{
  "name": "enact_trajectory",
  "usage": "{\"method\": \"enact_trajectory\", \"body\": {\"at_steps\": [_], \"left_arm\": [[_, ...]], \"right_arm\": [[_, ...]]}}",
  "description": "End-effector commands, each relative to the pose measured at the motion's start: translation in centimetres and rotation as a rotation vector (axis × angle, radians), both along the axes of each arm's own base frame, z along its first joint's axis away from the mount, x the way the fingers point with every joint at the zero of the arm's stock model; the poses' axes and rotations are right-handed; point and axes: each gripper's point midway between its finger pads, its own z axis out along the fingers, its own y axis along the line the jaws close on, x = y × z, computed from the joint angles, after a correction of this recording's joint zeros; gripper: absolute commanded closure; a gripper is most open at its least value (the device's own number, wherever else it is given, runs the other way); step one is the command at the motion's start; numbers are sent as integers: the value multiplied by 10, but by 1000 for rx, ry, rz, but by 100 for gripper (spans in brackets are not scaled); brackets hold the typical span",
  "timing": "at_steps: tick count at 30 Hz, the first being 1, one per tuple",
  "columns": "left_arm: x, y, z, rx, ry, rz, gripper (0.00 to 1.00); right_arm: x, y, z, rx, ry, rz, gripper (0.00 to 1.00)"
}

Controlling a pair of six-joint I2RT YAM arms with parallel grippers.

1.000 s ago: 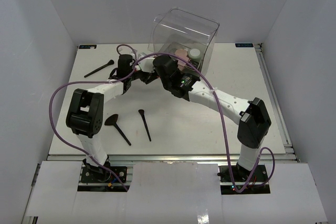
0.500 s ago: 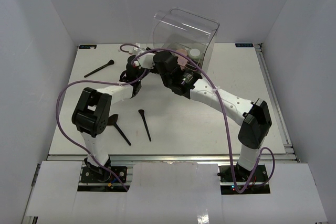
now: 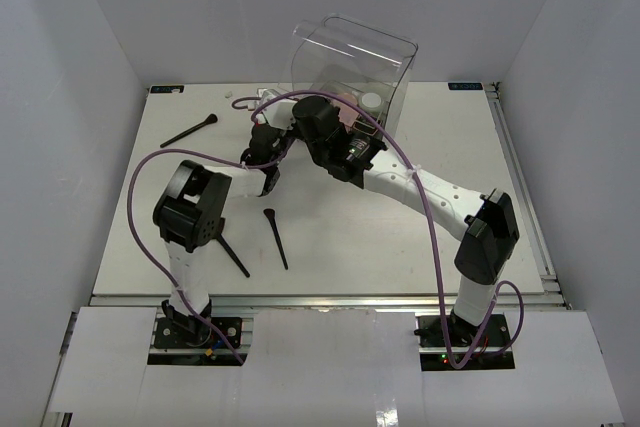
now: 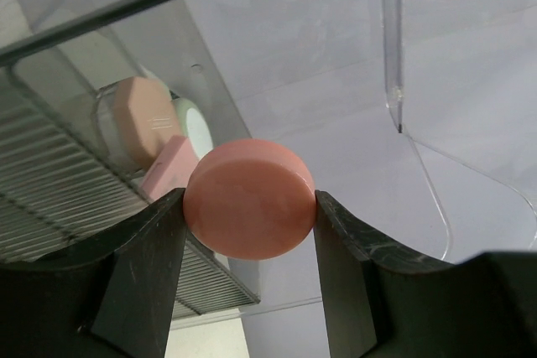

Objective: Organize the makeup

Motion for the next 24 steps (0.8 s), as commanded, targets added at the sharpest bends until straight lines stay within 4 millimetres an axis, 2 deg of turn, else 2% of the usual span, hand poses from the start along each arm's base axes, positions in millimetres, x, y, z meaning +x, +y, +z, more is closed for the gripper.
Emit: {"method": "enact_trajectory", "body": {"at_steps": [1,10,14,24], "left_arm": [[-1,-3,43,16,-197,83,90],[9,-3,37,257,-352,233,87],[7,1,44,344,-480,317,85],[26,-4,35,469,-494,356,77]], "right_arm": [[-7,-12,64,144,-88,-26,92],[-6,-8,79,173,-95,-22,92],[-6,-7,79,175,-90,-19,92],[-4,-4,74,164,-83,-20,92]]}}
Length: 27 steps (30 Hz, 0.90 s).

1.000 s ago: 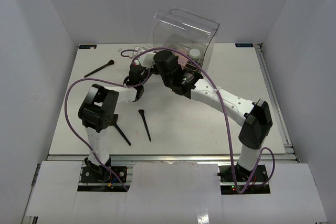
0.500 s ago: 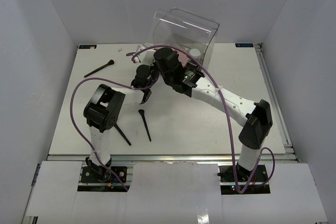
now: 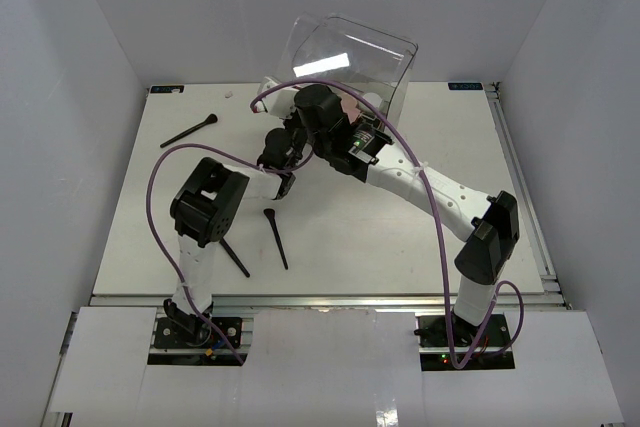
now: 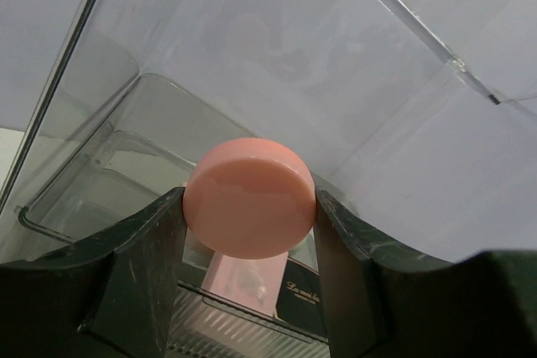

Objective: Organize the makeup

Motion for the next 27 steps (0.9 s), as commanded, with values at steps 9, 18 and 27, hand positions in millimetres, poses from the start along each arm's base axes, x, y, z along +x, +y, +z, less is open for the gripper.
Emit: {"method": "enact_trajectory", "body": {"at_steps": [9,18,27], "left_arm": [[18,-4,13,98,-40,67,67],[30,-15,-4,177,33,49,41],[32,-18,-8,204,50,36,2]], "right_arm": [[-2,-4,37,105,-56,-23,92],[-2,-2,32,102,-47,-21,92],[-4,-3,31,103,-42,-18,92]]}}
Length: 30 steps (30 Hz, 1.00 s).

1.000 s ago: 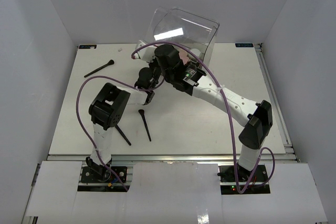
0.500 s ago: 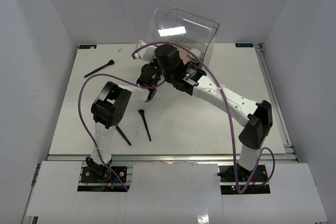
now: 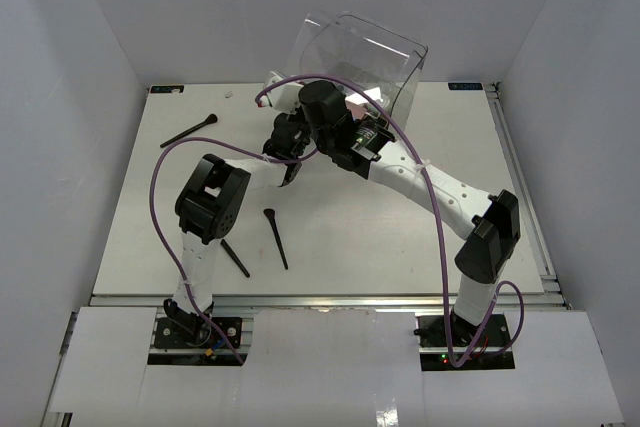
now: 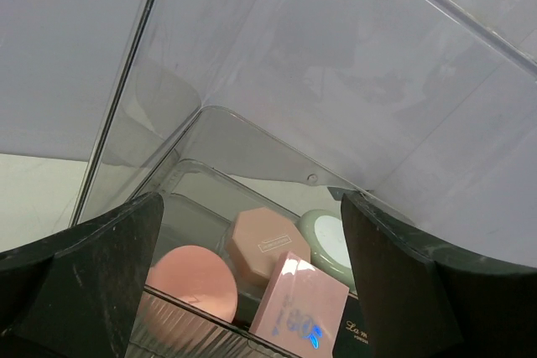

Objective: Organize the makeup

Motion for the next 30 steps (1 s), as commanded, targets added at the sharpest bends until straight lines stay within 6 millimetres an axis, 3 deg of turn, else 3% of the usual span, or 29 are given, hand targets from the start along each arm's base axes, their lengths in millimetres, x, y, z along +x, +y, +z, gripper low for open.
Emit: {"method": "enact_trajectory", "body": {"at_steps": [1,8,12,13,15,17,19,26,30], "left_arm": [[0,-12,-9,57,40,-40,2],[-14,-13,-8,67,49,-71,2],[-44,-5,-9,74,64,-83,2],[-52,-3,2,60,44,-79,2],[-69,5,-17,72,88,-77,2],[-83,14,-16,55,110,-61,2],[-100,28,-40,50,178,-45,2],[-130,67,-49,89,250,40,2],[-151,99,-43,87,309,126,2]], "right_arm": [[-10,4,28,92,-37,5,92],[-9,4,23,88,-29,5,92],[-10,4,20,85,-24,4,92],[-10,4,18,82,-21,4,92],[-9,4,15,80,-16,1,92],[-10,4,12,79,-10,3,92],[-10,4,8,79,-4,1,92],[-15,2,-4,72,31,14,91],[-25,4,-24,59,102,63,38]]}}
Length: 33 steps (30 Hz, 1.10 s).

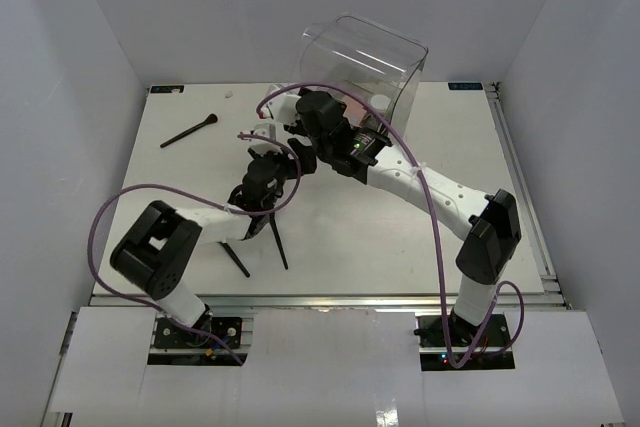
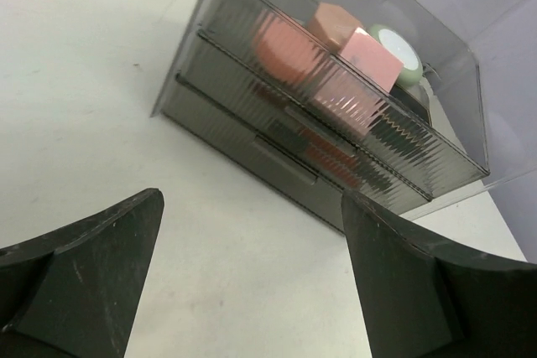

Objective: Organize the makeup

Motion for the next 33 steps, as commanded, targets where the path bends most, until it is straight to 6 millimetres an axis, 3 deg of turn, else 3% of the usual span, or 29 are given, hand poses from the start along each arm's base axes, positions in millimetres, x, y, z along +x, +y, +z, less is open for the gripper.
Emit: {"method": "enact_trajectory", "body": {"at_steps": [1,4,6,9,12,13,14,16,19,21,23,25,28,33], "left_arm": [[-23,43,25,-7,25,124,2],[-50,64,61,-12,-56,118,2],[-63,76,61,1,-44,134,2],[-82,88,82,-70,-73,129,2],[-98,67,86,-73,-106,-51,2],[-98,61,83,-78,-87,-92,2],[-104,45,80,-77,-67,-190,2],[-102,22,65,-88,9,-314,2],[-99,-3,52,-159,96,-463,10],[-90,-17,41,-192,152,-507,14],[-78,-29,32,-231,186,-526,17],[-61,-37,30,-267,179,-521,19],[-35,-50,8,-319,230,-504,24],[-4,-62,-10,-422,229,-471,28]], "right_arm": [[-23,5,4,69,47,78,30],[-36,4,-16,38,129,129,22],[-48,9,-28,42,197,189,20],[-68,12,-36,57,294,270,17],[-101,6,-38,127,511,478,18],[-110,0,-28,173,552,540,18],[-132,4,-18,263,647,701,20],[-123,-39,-1,401,694,753,24],[-130,-77,-1,533,699,830,27],[-142,-95,-8,618,703,878,27],[-151,-115,-36,706,737,867,28],[-152,-128,-46,739,701,846,27],[-146,-146,-45,758,597,811,26],[-140,-161,-60,829,634,748,26]]}}
